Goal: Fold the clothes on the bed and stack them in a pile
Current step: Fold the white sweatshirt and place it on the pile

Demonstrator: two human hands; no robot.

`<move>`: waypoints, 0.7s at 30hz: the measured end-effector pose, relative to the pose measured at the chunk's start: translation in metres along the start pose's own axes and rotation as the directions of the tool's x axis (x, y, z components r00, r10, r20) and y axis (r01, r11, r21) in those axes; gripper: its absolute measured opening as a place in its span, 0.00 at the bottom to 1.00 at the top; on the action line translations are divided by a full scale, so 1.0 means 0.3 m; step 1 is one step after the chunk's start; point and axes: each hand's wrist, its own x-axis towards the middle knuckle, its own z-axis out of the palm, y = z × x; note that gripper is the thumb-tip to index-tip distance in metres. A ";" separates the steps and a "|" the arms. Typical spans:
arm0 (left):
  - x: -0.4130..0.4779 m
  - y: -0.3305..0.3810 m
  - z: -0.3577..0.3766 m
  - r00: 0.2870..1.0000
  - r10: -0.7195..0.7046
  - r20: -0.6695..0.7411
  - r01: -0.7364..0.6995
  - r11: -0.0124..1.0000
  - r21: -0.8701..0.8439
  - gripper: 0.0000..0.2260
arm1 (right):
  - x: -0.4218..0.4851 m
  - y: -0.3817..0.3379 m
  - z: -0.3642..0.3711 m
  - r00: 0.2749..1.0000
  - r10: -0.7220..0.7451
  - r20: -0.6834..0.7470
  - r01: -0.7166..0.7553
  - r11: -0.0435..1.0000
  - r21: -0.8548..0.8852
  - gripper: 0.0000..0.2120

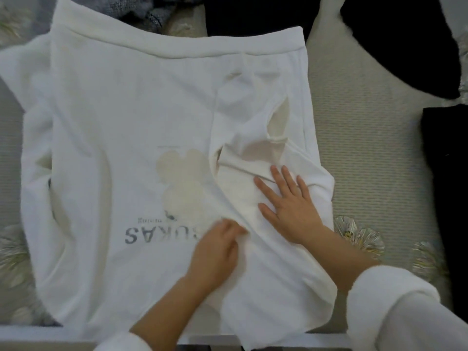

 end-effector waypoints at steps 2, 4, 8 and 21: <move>0.117 -0.041 -0.070 0.935 -0.303 -0.186 0.285 0.951 -0.116 0.13 | -0.006 -0.012 0.018 1.000 0.011 -0.015 -0.010 1.000 0.020 0.27; 0.251 -0.083 -0.131 0.807 -0.524 -0.273 0.470 0.849 -0.241 0.12 | -0.003 -0.017 0.026 1.000 0.007 -0.028 -0.007 0.999 0.032 0.27; 0.511 -0.114 -0.222 0.689 -0.698 -0.196 0.559 0.683 -0.470 0.15 | -0.001 -0.014 0.026 1.000 0.008 -0.023 -0.007 0.999 0.043 0.27; 0.937 -0.005 -0.276 0.715 -0.640 0.281 0.607 0.371 -0.703 0.23 | 0.000 -0.010 0.036 1.000 0.011 -0.024 -0.008 0.995 0.100 0.28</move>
